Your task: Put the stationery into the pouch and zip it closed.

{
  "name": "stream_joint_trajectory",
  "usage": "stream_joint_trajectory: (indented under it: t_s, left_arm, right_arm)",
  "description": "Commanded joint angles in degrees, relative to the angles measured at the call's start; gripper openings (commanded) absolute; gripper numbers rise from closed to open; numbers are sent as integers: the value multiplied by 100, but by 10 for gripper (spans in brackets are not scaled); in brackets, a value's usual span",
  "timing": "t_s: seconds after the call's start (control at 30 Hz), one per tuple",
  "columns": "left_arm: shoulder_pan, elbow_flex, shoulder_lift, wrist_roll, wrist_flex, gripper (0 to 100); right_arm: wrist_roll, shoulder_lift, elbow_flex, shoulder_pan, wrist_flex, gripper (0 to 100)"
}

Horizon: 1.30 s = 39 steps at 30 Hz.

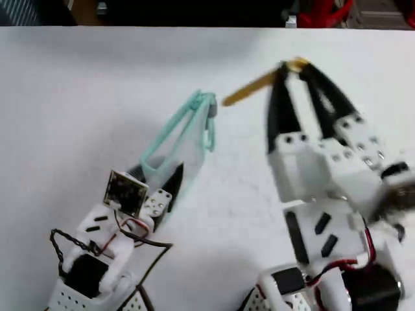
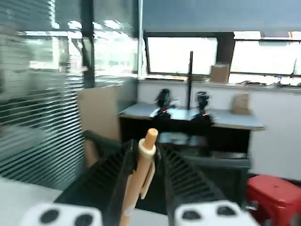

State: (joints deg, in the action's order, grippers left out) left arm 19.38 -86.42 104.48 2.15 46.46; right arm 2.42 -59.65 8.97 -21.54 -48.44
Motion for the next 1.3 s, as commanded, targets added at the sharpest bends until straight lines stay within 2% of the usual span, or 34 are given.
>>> stream_joint_trajectory:
  t_s: [0.0, 0.13, 0.27, 1.0, 1.27]
  left_arm:
    - [48, 9, -13, 62, -141, 139]
    - [48, 9, -13, 70, -141, 139]
    - [48, 18, -13, 79, -141, 139]
    - [48, 9, -13, 79, -141, 139]
    - [48, 9, -13, 79, -141, 139]
  right_arm:
    - [-26, 1112, -1090, -690, -338, 17]
    - [-9, 2185, -2013, -1226, -813, 17]
    - [-9, 2510, -2312, -1244, -1156, 17]
    - [-9, 2255, -1503, -1297, -1262, 17]
    - [0, 2202, -1081, -1912, -1253, 18]
